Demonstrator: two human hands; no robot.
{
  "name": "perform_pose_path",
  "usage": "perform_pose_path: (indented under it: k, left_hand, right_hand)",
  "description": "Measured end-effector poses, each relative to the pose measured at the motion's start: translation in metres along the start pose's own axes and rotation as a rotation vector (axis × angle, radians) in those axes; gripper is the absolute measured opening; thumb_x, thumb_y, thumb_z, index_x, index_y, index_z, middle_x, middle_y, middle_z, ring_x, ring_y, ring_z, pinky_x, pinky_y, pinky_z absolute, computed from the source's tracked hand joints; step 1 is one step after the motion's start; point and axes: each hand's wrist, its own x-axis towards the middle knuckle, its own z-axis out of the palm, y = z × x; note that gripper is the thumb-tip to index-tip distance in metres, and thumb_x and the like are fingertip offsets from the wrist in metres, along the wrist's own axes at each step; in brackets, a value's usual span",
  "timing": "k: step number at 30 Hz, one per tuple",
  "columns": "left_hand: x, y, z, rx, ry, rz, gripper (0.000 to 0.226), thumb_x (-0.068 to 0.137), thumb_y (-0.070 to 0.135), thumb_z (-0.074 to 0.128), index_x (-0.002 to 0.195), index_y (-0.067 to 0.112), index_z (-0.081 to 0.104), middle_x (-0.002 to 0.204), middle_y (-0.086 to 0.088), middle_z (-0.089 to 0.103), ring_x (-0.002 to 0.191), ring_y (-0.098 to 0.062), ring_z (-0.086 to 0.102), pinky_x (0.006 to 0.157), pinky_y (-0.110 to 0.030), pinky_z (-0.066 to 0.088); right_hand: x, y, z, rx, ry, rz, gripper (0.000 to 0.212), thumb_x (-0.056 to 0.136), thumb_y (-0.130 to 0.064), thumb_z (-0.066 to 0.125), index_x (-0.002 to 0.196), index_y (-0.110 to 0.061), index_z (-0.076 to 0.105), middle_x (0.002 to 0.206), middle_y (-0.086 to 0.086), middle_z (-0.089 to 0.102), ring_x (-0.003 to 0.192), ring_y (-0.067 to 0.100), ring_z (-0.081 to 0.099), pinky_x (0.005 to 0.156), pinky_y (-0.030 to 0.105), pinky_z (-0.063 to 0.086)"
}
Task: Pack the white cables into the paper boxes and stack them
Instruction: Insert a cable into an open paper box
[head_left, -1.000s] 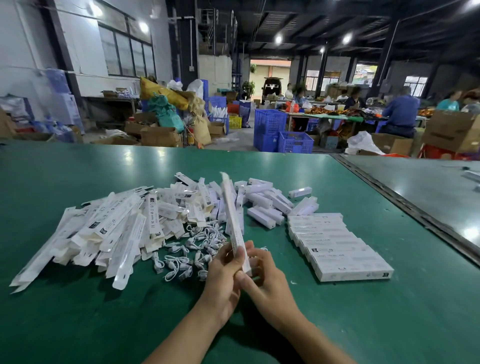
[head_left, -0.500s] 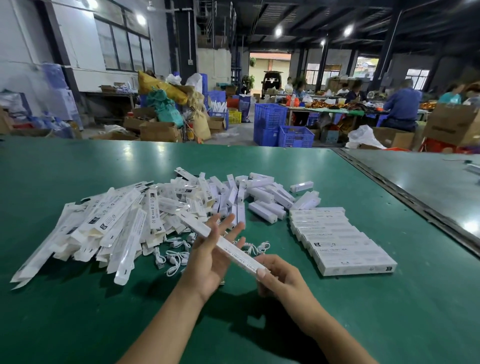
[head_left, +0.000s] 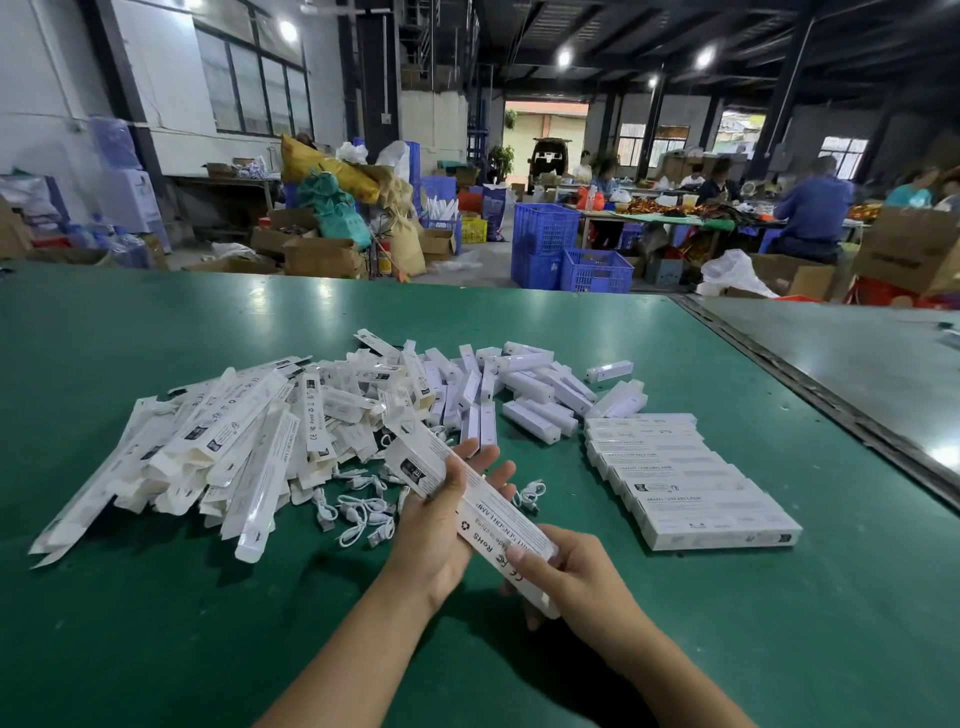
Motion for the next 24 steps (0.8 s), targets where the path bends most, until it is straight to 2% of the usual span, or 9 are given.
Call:
perform_pose_path:
  k: [4, 7, 10, 13, 16, 18, 20, 22, 24]
  left_hand:
    - [0.000, -0.001, -0.002, -0.050, -0.021, -0.057, 0.043, 0.091, 0.039, 0.047, 0.116, 0.008, 0.062, 0.108, -0.010, 0.074, 0.095, -0.026, 0.073, 0.073, -0.034, 0.060]
    - [0.001, -0.002, -0.003, -0.139, 0.008, -0.075, 0.042, 0.092, 0.045, 0.045, 0.109, 0.010, 0.062, 0.091, -0.008, 0.073, 0.082, -0.024, 0.073, 0.070, -0.037, 0.061]
    - [0.001, -0.001, -0.003, -0.175, 0.017, -0.089, 0.036, 0.094, 0.045, 0.042, 0.094, 0.012, 0.056, 0.069, -0.002, 0.058, 0.063, -0.016, 0.062, 0.069, -0.034, 0.060]
    - [0.002, 0.000, -0.003, -0.171, 0.036, -0.103, 0.033, 0.096, 0.045, 0.039, 0.091, 0.014, 0.051, 0.062, 0.002, 0.048, 0.054, -0.012, 0.051, 0.068, -0.031, 0.057]
    - [0.002, 0.001, -0.006, -0.099, 0.024, -0.084, 0.036, 0.095, 0.044, 0.043, 0.101, 0.011, 0.055, 0.072, -0.004, 0.061, 0.067, -0.016, 0.064, 0.072, -0.034, 0.060]
    - [0.000, 0.001, -0.006, -0.026, -0.016, -0.083, 0.034, 0.093, 0.037, 0.051, 0.113, 0.011, 0.057, 0.092, -0.010, 0.072, 0.089, -0.023, 0.072, 0.076, -0.037, 0.060]
    - [-0.002, -0.001, -0.007, 0.024, -0.050, -0.092, 0.035, 0.089, 0.026, 0.056, 0.121, 0.010, 0.055, 0.108, -0.014, 0.072, 0.103, -0.027, 0.070, 0.081, -0.039, 0.059]
    - [-0.004, -0.005, -0.006, 0.081, -0.061, -0.099, 0.036, 0.087, 0.016, 0.058, 0.121, 0.009, 0.053, 0.115, -0.016, 0.071, 0.105, -0.029, 0.070, 0.082, -0.038, 0.057]
    - [-0.006, -0.012, -0.004, 0.127, -0.048, -0.091, 0.035, 0.085, 0.014, 0.060, 0.120, 0.010, 0.055, 0.119, -0.019, 0.069, 0.099, -0.027, 0.071, 0.077, -0.036, 0.058]
  right_hand:
    - [0.001, 0.002, -0.002, 0.077, -0.001, 0.027, 0.029, 0.089, -0.035, 0.064, 0.095, -0.008, 0.070, 0.073, 0.016, 0.071, 0.042, 0.018, 0.053, 0.042, 0.025, 0.044]
    - [0.001, 0.002, -0.002, 0.093, -0.002, 0.014, 0.020, 0.095, -0.029, 0.062, 0.095, -0.011, 0.072, 0.073, 0.017, 0.070, 0.042, 0.017, 0.050, 0.042, 0.024, 0.043]
    - [0.001, 0.000, 0.000, 0.057, -0.010, -0.016, 0.019, 0.097, -0.026, 0.059, 0.088, -0.019, 0.074, 0.072, 0.013, 0.070, 0.043, 0.016, 0.048, 0.041, 0.021, 0.039]
    - [0.001, -0.002, 0.005, -0.017, -0.026, -0.036, 0.023, 0.096, -0.029, 0.054, 0.081, -0.026, 0.071, 0.071, 0.008, 0.068, 0.043, 0.015, 0.047, 0.042, 0.020, 0.037]
    - [0.000, -0.001, 0.006, 0.024, 0.001, -0.032, 0.023, 0.100, -0.030, 0.053, 0.086, -0.026, 0.070, 0.070, 0.007, 0.067, 0.045, 0.016, 0.048, 0.044, 0.020, 0.038]
    - [0.000, -0.002, 0.004, 0.105, 0.050, -0.015, 0.020, 0.097, -0.034, 0.056, 0.093, -0.022, 0.071, 0.070, 0.010, 0.066, 0.048, 0.018, 0.049, 0.044, 0.022, 0.040]
    - [0.002, -0.002, 0.001, 0.225, 0.100, 0.018, 0.025, 0.091, -0.038, 0.063, 0.101, -0.016, 0.070, 0.074, 0.013, 0.065, 0.051, 0.018, 0.051, 0.046, 0.024, 0.041]
    - [0.003, -0.002, -0.002, 0.380, 0.121, 0.057, 0.031, 0.086, -0.036, 0.068, 0.104, -0.011, 0.070, 0.078, 0.014, 0.065, 0.056, 0.017, 0.056, 0.048, 0.024, 0.043]
    - [0.003, -0.002, -0.003, 0.448, 0.120, 0.074, 0.029, 0.083, -0.035, 0.065, 0.100, -0.014, 0.073, 0.080, 0.011, 0.066, 0.061, 0.014, 0.059, 0.050, 0.023, 0.045]
